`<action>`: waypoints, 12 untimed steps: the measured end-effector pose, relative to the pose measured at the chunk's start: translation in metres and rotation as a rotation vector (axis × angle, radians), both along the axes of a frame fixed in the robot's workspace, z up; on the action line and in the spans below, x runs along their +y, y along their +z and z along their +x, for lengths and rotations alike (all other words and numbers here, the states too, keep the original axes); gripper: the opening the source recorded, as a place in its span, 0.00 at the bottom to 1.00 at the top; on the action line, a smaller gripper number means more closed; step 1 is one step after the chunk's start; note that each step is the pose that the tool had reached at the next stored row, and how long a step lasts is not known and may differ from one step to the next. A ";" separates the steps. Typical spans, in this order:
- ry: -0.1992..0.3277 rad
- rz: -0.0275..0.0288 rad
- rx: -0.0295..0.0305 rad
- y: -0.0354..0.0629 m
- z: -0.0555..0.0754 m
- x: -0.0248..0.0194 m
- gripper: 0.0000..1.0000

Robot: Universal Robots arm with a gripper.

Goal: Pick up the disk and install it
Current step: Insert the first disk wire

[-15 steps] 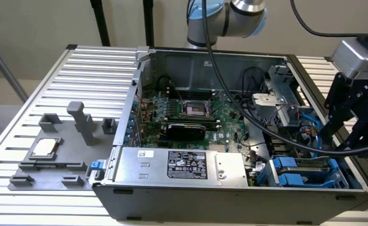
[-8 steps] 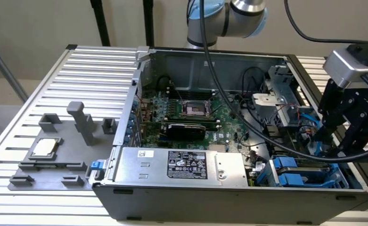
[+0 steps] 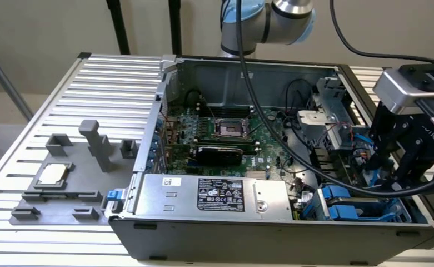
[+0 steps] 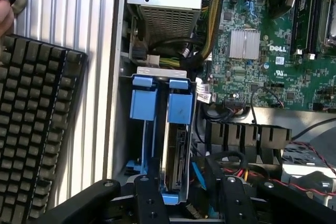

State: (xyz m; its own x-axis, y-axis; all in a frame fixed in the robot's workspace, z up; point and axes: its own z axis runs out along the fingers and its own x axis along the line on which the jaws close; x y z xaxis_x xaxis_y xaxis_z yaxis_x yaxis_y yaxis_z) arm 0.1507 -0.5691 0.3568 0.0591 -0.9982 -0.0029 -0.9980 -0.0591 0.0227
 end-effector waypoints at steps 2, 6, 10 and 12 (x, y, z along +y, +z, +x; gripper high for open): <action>0.001 -0.0003 0.0000 -0.0025 0.002 0.0027 0.47; 0.001 -0.0004 0.0000 -0.0053 0.002 0.0098 0.48; 0.002 -0.0004 0.0000 -0.0055 -0.001 0.0135 0.60; 0.004 -0.0004 0.0000 -0.0055 -0.007 0.0135 0.72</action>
State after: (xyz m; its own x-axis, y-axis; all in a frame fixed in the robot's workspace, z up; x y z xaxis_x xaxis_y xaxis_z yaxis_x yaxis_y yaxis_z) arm 0.1442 -0.5556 0.3513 0.0628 -0.9980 -0.0025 -0.9978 -0.0628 0.0227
